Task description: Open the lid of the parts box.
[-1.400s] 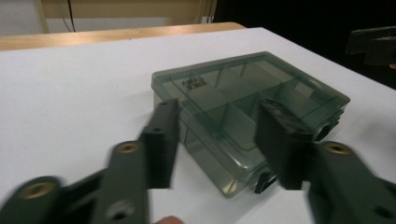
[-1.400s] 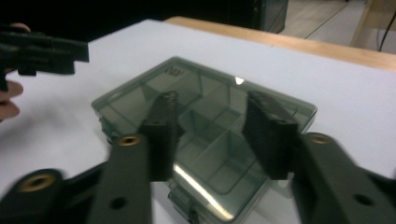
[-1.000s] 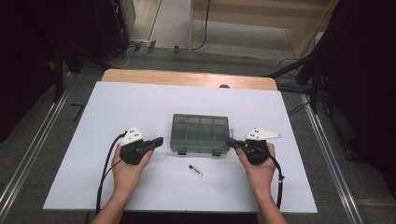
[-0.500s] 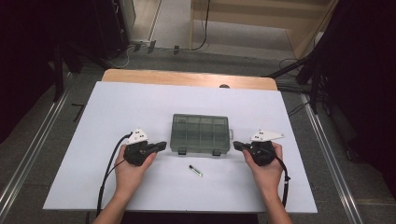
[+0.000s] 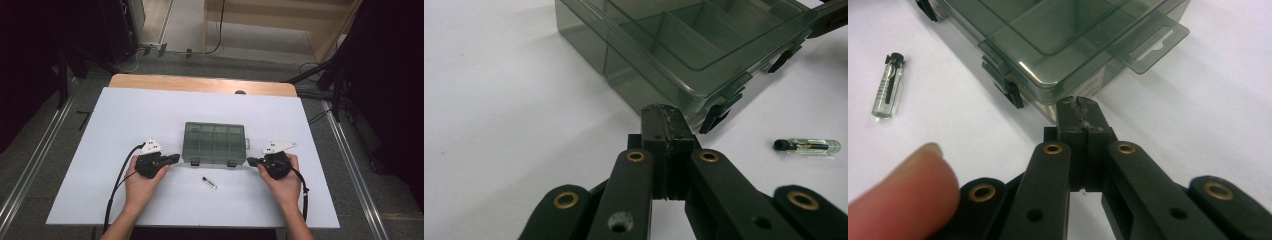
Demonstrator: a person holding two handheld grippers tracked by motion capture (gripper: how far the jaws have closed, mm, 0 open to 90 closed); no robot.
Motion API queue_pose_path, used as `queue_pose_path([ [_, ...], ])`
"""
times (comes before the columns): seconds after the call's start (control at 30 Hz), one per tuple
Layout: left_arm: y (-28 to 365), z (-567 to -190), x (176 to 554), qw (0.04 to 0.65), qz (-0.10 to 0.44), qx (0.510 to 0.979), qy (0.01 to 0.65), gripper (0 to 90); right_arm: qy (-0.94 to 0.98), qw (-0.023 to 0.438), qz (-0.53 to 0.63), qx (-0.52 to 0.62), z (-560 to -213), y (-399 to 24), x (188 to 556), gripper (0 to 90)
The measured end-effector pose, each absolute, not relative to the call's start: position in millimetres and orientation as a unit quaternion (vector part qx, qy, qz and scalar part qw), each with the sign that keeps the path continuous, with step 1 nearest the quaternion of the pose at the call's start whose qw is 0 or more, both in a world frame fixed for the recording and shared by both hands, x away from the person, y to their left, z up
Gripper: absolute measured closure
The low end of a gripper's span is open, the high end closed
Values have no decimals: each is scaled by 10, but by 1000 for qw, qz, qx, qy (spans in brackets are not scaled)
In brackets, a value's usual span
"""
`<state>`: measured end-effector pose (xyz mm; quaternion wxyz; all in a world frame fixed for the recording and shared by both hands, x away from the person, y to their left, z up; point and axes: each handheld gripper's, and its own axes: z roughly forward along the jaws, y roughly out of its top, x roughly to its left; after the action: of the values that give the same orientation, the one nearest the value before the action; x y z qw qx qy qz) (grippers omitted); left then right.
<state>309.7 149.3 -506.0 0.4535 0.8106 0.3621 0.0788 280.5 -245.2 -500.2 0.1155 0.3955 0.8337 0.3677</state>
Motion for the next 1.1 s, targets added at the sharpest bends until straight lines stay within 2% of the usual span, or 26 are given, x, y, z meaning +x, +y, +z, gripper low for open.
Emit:
queue_pose_path([
  [1.1, 1451, -5070, 3102, 451, 74, 816, 354, 900, 843, 112, 369, 376, -4964, -2418, 2775, 900],
])
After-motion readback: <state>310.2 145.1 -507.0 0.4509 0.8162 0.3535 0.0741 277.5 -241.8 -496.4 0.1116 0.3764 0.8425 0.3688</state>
